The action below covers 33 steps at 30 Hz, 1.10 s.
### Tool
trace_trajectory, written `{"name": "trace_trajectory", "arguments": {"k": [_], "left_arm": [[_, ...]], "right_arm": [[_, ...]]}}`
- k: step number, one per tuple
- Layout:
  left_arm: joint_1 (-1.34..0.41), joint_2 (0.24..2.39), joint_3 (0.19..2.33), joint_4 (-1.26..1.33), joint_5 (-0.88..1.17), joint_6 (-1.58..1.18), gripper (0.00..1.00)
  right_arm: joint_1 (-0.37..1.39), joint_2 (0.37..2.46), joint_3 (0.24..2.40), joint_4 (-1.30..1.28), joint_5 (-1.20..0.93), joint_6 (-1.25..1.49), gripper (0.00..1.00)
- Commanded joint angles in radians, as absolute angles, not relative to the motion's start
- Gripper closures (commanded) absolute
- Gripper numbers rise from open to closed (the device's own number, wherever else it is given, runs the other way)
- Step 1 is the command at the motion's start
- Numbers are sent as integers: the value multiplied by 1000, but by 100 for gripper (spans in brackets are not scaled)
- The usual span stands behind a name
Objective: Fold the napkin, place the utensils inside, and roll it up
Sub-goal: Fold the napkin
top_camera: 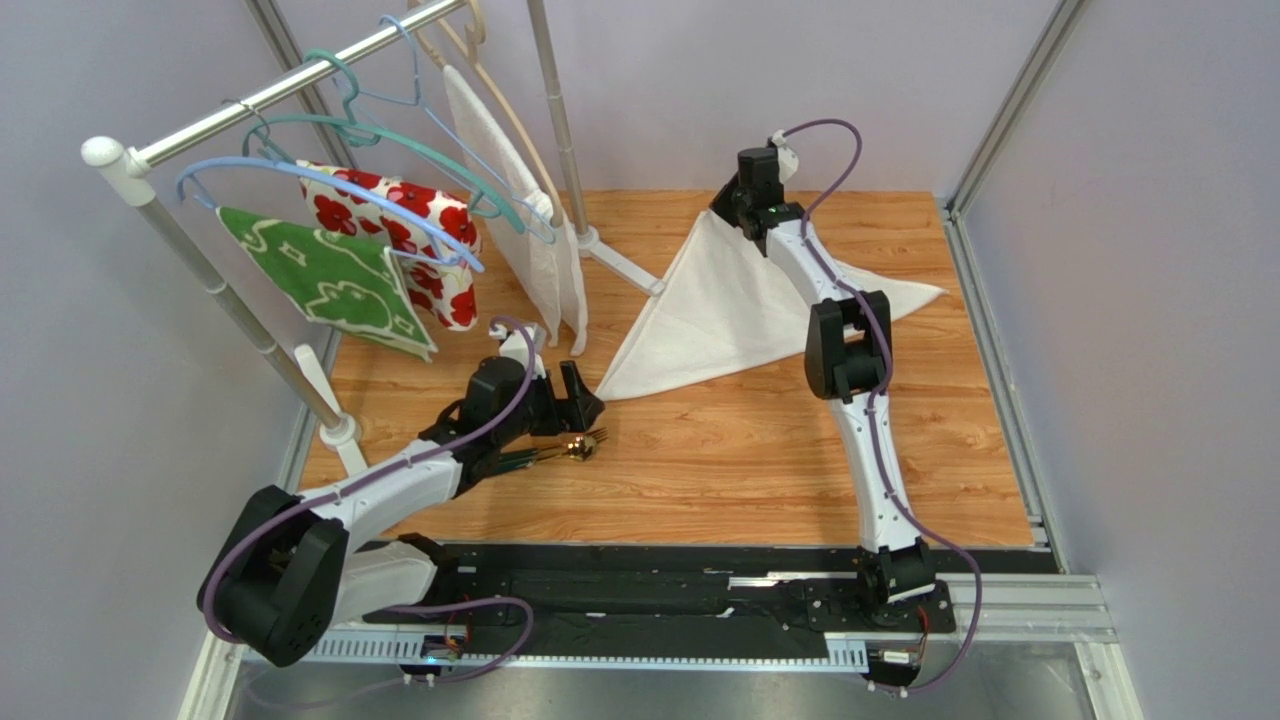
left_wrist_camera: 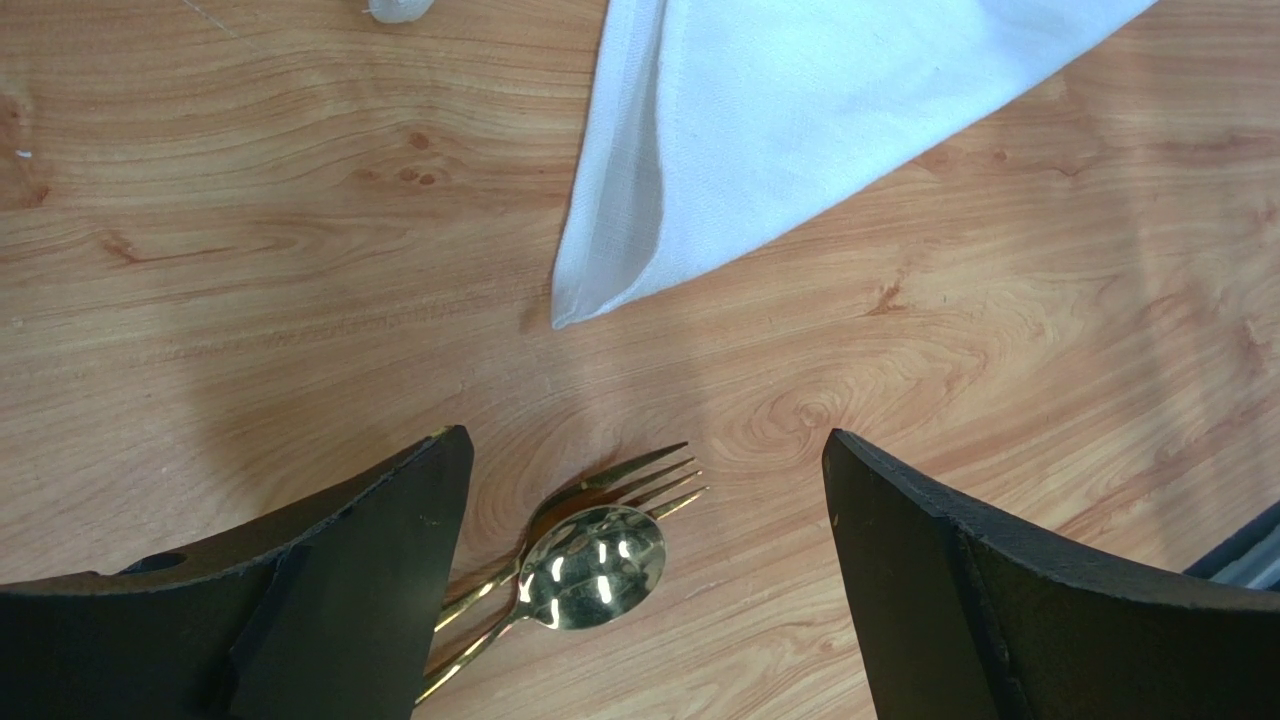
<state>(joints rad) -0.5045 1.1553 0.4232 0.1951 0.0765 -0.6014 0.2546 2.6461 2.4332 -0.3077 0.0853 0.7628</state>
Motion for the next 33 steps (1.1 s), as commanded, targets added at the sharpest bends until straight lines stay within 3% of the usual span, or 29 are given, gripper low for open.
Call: {"name": "trace_trajectory", "arguments": {"k": [1, 25, 28, 29, 30, 33], "left_arm": [[-508, 1161, 414, 219, 66, -584, 4], [-508, 1213, 454, 218, 74, -578, 4], [-508, 1198, 454, 210, 71, -578, 4], [-508, 1190, 454, 206, 71, -577, 4], [-508, 1186, 457, 198, 66, -574, 4], [-508, 1172, 465, 183, 63, -565, 4]], "right_arm": [[259, 2669, 2500, -236, 95, 799, 100], [244, 2746, 2545, -192, 75, 857, 100], [242, 2743, 2545, -201, 54, 842, 75], [241, 2738, 2543, -207, 45, 835, 52], [241, 2729, 2533, -212, 40, 813, 37], [241, 2668, 2459, -204, 26, 761, 27]]}}
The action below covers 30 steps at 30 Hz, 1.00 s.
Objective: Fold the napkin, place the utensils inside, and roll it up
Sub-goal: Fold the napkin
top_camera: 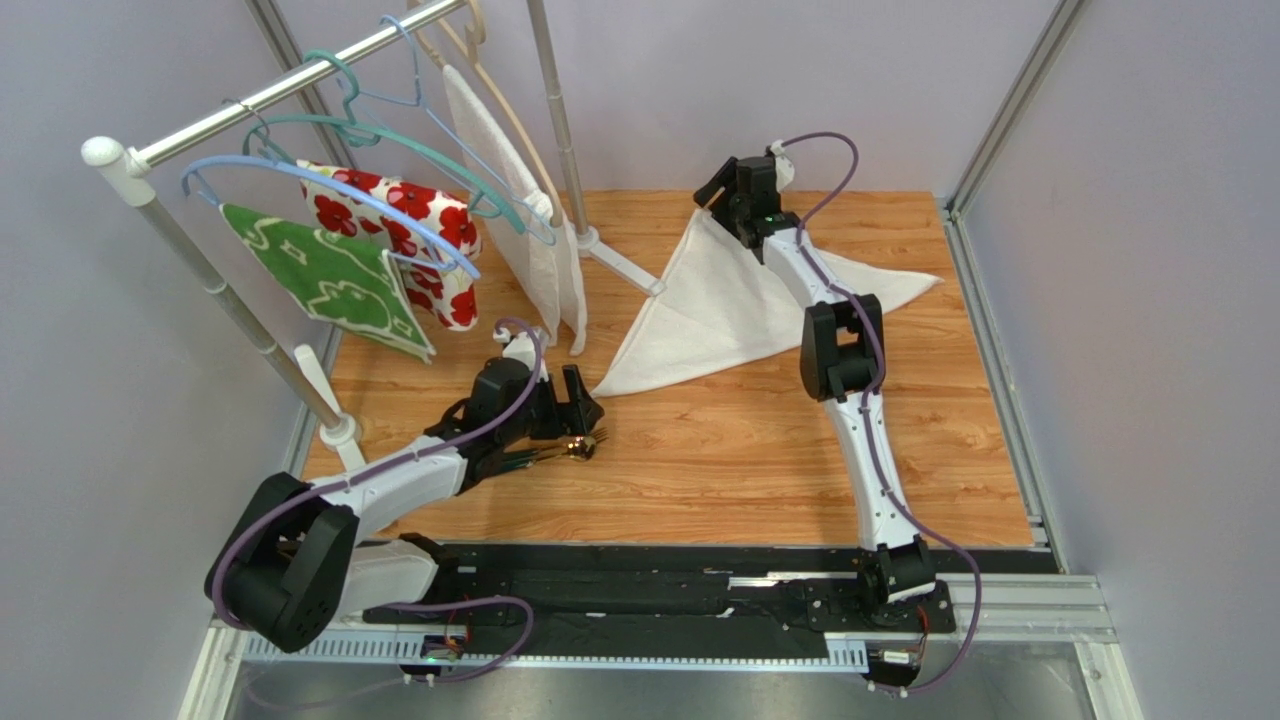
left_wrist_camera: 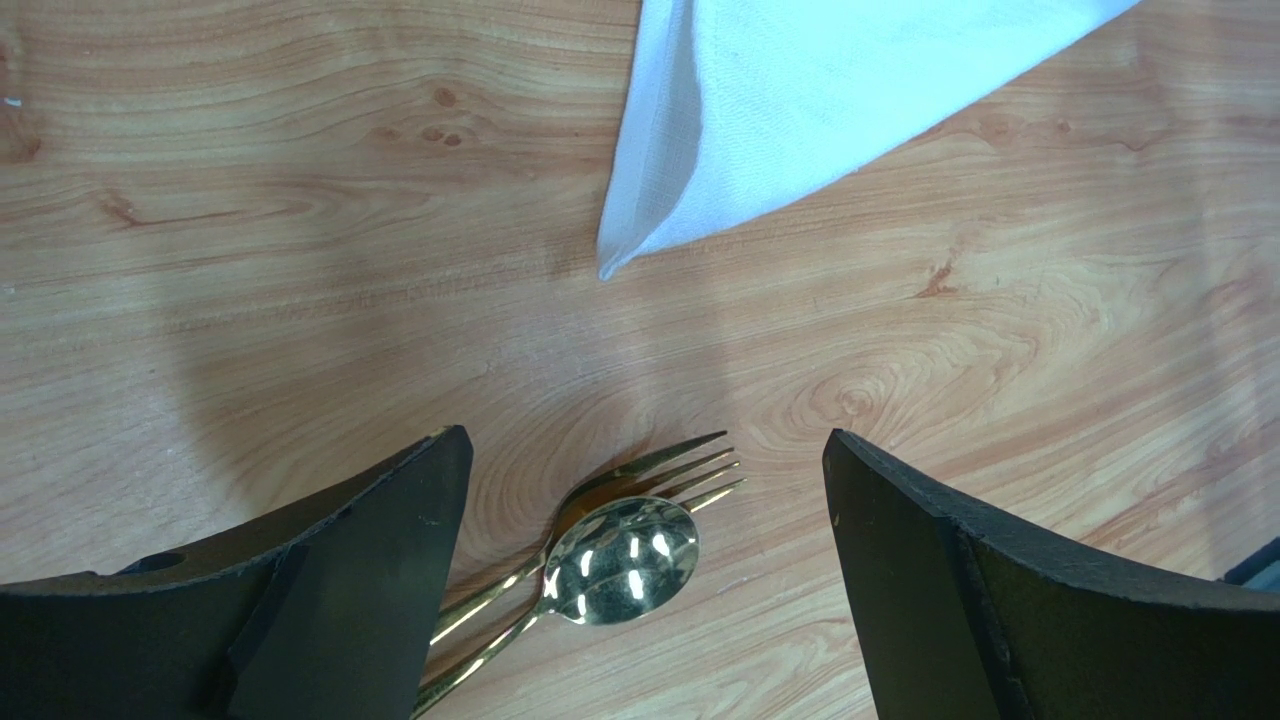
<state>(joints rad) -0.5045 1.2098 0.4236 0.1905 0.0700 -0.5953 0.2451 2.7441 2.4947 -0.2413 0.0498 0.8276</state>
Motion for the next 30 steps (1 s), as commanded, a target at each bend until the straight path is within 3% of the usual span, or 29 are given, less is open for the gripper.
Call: {"name": "trace_trajectory", "arguments": {"k": [1, 14, 30], "left_arm": [[-508, 1167, 466, 183, 61, -563, 4], [-522, 1193, 546, 175, 83, -526, 4], [-578, 1276, 710, 181, 146, -486, 4]], "right_arm": [[238, 2619, 2435, -201, 23, 750, 26], [247, 2146, 1702, -140, 61, 618, 23], [170, 2031, 1422, -301, 60, 673, 24]]}}
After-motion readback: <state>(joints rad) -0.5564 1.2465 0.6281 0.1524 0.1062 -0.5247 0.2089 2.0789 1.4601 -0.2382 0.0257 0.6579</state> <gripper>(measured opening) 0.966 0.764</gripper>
